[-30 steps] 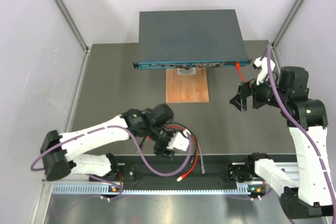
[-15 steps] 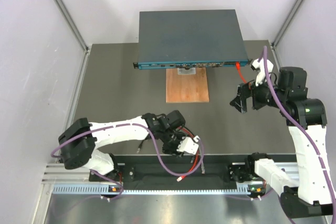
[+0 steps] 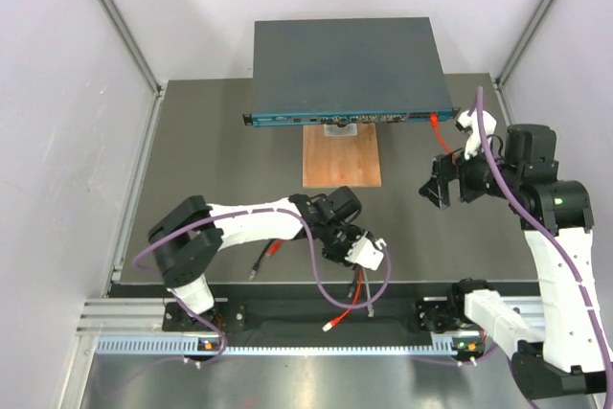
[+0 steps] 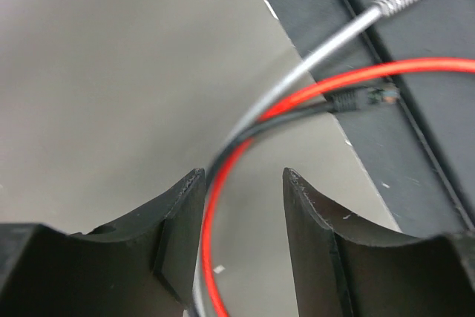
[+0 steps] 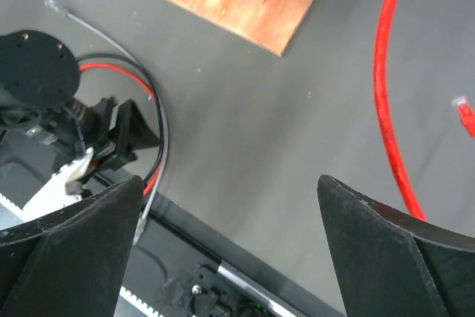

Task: Insert the plug into the switch port

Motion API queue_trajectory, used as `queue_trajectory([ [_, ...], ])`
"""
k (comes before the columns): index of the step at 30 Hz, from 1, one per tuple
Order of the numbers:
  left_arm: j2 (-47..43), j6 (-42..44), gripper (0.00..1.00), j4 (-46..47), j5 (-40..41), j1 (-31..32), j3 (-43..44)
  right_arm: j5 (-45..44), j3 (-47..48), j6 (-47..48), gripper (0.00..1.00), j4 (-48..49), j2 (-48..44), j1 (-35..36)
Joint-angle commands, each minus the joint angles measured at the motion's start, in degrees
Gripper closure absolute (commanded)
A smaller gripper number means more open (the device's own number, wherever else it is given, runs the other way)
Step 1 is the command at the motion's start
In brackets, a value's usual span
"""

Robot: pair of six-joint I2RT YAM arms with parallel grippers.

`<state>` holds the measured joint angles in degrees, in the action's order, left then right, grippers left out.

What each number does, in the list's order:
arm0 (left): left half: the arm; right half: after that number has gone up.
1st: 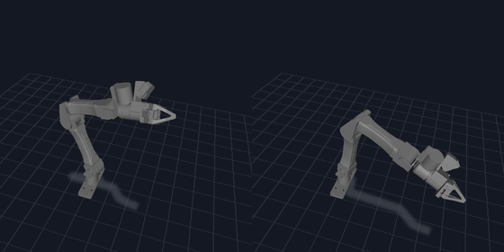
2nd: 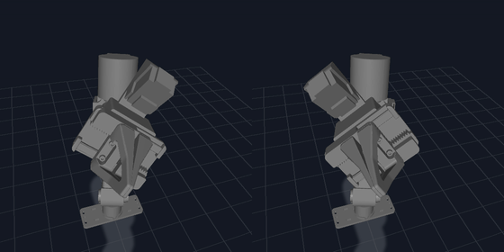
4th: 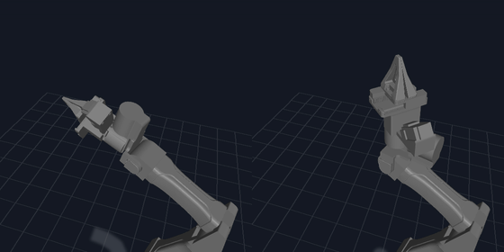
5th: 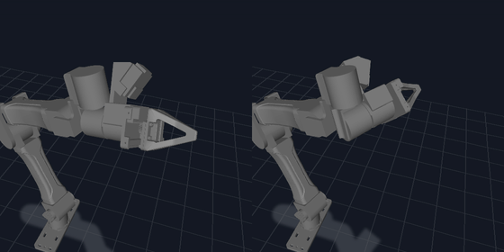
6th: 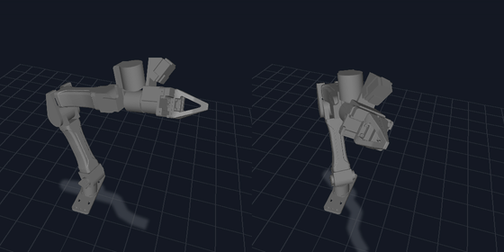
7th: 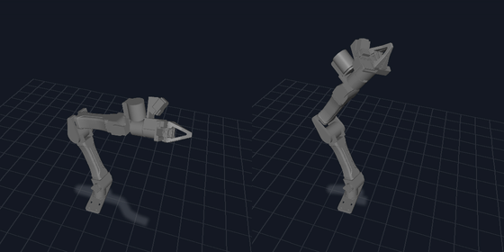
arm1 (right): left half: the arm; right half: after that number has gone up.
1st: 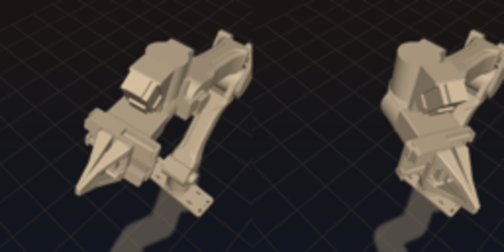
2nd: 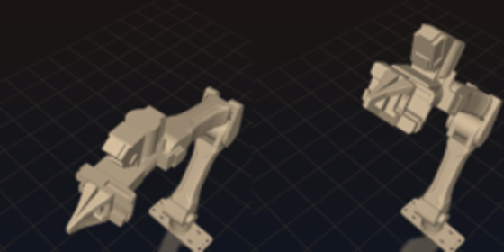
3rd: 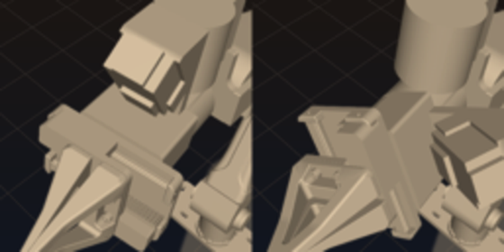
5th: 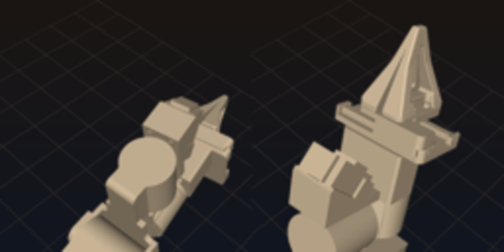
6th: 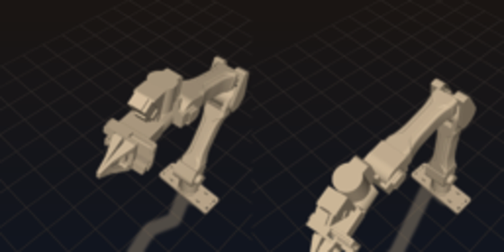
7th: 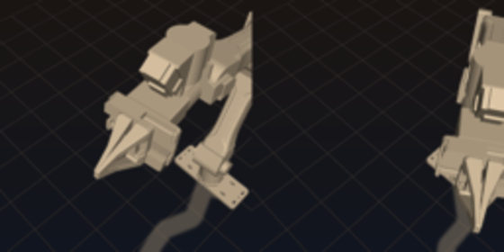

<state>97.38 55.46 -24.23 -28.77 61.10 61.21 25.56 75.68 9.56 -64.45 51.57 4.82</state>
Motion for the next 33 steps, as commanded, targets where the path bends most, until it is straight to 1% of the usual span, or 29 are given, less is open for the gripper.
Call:
queue_trajectory([
  [1,1.7,3.5,0.49,5.1,-1.4,-0.1,2.8,-0.1,-0.6,0.8,0.00,0.4,-1.2,-0.4],
  [4,3.3,4.7,0.48,5.1,-2.2,-0.1,3.7,-0.2,-0.9,1.0,0.00,0.2,-1.7,-0.3],
  [8,4.8,5.6,0.53,4.9,-2.3,-0.1,4.3,-0.6,-1.2,1.3,0.00,-0.3,-2.3,-0.4],
  [9,5.5,5.8,0.58,4.7,-2.1,-0.1,4.4,-0.7,-1.3,1.5,0.00,-0.4,-2.5,-0.3],
  [12,6.8,7.2,0.66,2.7,-1.5,-0.5,5.0,-0.9,-1.8,1.7,0.00,-0.6,-3.0,-0.4],
  [13,7.0,7.6,0.72,2.2,-1.5,-0.8,5.1,-0.9,-2.0,1.8,0.00,-0.6,-3.1,-0.4],
  [16,6.7,9.0,0.83,-0.4,-1.0,-2.2,5.0,-1.0,-2.3,2.0,0.00,-0.7,-3.3,-0.4],
  [17,6.2,9.2,0.84,-1.3,-1.0,-2.7,4.9,-1.1,-2.3,2.0,0.00,-0.9,-3.4,-0.4],
  [19,3.7,10.2,0.88,-4.1,-1.5,-4.8,4.4,-1.4,-2.2,2.4,0.00,-1.1,-3.6,-0.4],
  [23,-0.6,14.5,0.91,-11.1,-1.6,-9.7,2.3,-1.6,-2.4,2.7,0.00,-1.5,-3.8,-0.4],
  [24,-1.9,17.3,0.91,-12.5,-1.5,-11.9,1.6,-1.6,-2.4,2.8,0.00,-1.5,-4.1,-0.4],
  [25,-2.5,18.9,0.91,-14.9,-1.2,-13.2,0.1,-1.6,-2.4,2.8,0.00,-1.5,-4.1,-0.4],
  [28,-3.4,24.2,0.92,-18.1,0.6,-17.1,-2.2,-1.7,-2.6,3.0,0.00,-1.6,-4.5,-0.4],
  [29,-3.4,24.9,0.89,-19.1,1.5,-17.6,-2.4,-1.7,-2.7,3.0,0.00,-1.6,-4.5,-0.4],
  [30,-3.3,24.9,0.72,-19.2,1.4,-17.9,-2.3,-1.7,-2.9,3.0,0.00,-1.5,-4.5,-0.4],
  [32,-3.1,23.5,0.52,-18.8,-1.7,-17.8,-0.5,-1.7,-3.1,3.0,0.00,-1.4,-4.3,-0.4],
  [33,-2.6,21.2,0.44,-18.3,-3.2,-17.6,0.5,-1.5,-3.1,2.8,0.00,-1.2,-4.3,-0.4],
])
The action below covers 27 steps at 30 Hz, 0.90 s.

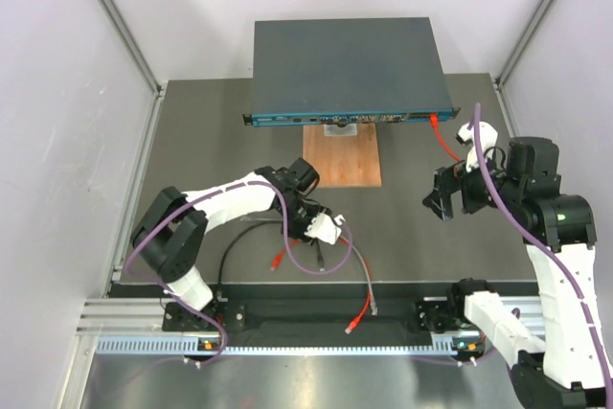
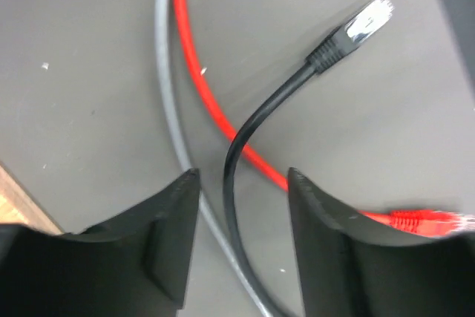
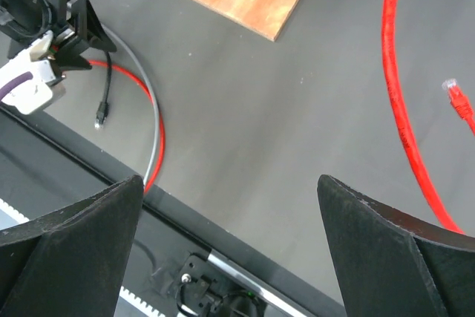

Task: Insert the plug into the switch port

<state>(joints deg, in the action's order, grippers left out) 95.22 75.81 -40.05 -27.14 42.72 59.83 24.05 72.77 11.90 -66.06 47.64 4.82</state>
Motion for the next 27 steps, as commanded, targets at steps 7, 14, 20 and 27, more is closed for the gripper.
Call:
queue_trajectory([
  [7,3.7,-6.7,0.44,2.0,-9.5,9.3,10.8,0.9,0.2,-0.6,0.00,1.4,0.7,-0.5],
  [14,8.7,-4.3,0.51,6.7,-9.2,15.5,11.2,0.8,0.6,-1.0,0.00,1.6,1.8,-1.2],
  [20,12.0,-3.2,0.52,10.0,-8.7,17.9,11.4,0.9,0.3,-1.2,0.00,1.8,1.8,-1.9],
  [27,13.9,-3.2,0.60,10.6,-9.4,18.7,12.8,0.9,0.1,-1.2,0.00,2.3,2.5,-2.4],
])
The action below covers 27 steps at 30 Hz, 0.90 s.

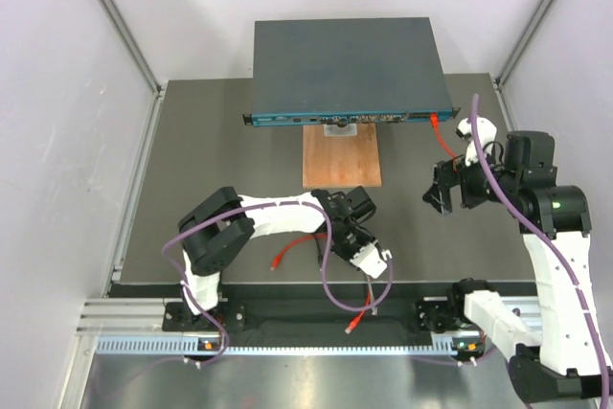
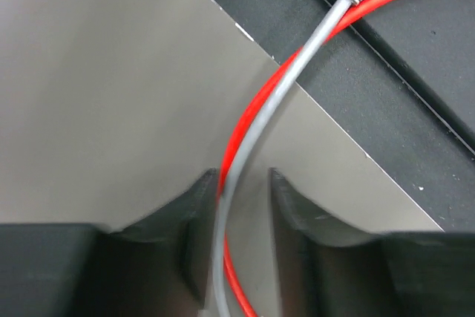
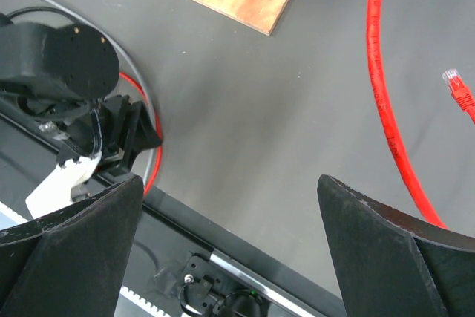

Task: Insert the plug into the switch port

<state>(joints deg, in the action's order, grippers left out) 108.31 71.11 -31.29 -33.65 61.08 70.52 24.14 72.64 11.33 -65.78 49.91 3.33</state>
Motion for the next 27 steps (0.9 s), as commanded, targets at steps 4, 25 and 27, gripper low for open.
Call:
queue_trajectory([
  [4,0.8,1.3,0.80,2.4,-3.1,0.4,2.3,0.8,0.3,-0.5,0.00,2.0,0.5,-0.9],
  [25,-16.7,-30.2,1.00,-2.9,-14.7,-14.5,15.9,2.2,10.8,1.9,0.02,6.1,4.1,-1.1],
  [27,-20.1,-38.9,1.00,2.0,-18.0,-16.4,16.0,2.8,12.1,1.1,0.04,8.1,3.4,-1.1],
])
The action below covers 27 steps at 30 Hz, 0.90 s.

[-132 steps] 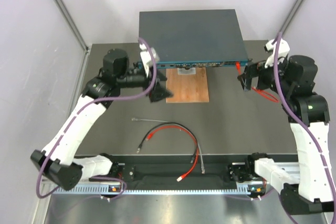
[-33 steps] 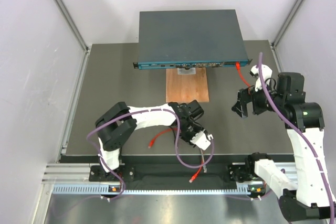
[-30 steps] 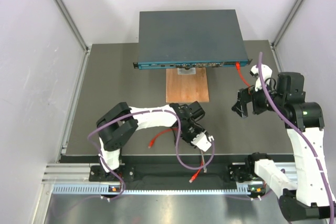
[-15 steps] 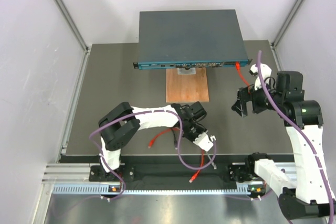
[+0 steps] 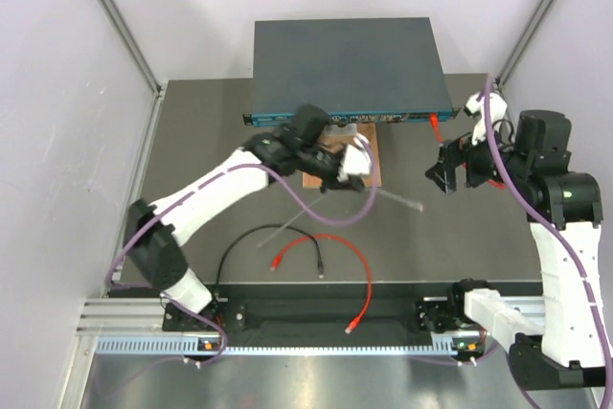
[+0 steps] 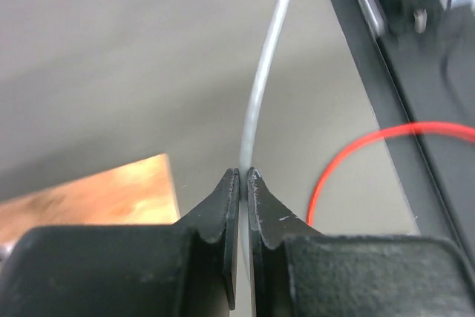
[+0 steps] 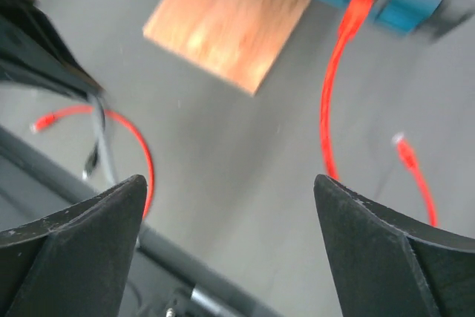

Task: Insert the plug into the switch port

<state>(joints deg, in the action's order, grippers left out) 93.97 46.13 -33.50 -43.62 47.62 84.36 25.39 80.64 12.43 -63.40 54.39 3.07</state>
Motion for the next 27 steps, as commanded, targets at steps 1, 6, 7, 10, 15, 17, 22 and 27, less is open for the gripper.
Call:
queue_trajectory([
  [1,-6.9,-16.8,1.00,6.3,-9.6,-4.7,1.9,1.8,4.3,-0.4,0.08,6.9,-1.4,-0.8],
  [6,-12.2,-43.7,1.00,30.4,-13.4,-7.8,-2.3,7.8,4.4,-1.2,0.20,15.1,-3.8,-0.9],
  [7,-12.7,-51.8,1.00,33.0,-13.6,-8.1,-2.9,9.7,4.2,-2.1,0.22,17.7,-4.5,-0.9],
  [10,-12.6,-66.8,1.00,48.4,-13.4,-8.9,-5.5,17.9,2.9,-6.9,0.27,23.0,-6.0,-0.8],
  [15,-11.4,-83.3,1.00,65.5,-11.6,-9.1,-8.1,25.3,-0.7,-24.2,0.35,43.9,-6.9,-0.9],
  [17,-10.6,-88.5,1.00,69.2,-10.0,-9.1,-8.4,26.4,-1.8,-30.8,0.40,47.7,-5.9,-0.7],
  [22,-9.8,-91.4,1.00,72.2,-8.4,-8.6,-8.3,27.7,-2.2,-36.3,0.46,52.3,-3.2,-0.7],
  [27,-8.5,-92.8,1.00,74.8,-7.6,-7.5,-8.2,27.8,-3.6,-39.4,0.46,57.0,-1.9,-0.1],
])
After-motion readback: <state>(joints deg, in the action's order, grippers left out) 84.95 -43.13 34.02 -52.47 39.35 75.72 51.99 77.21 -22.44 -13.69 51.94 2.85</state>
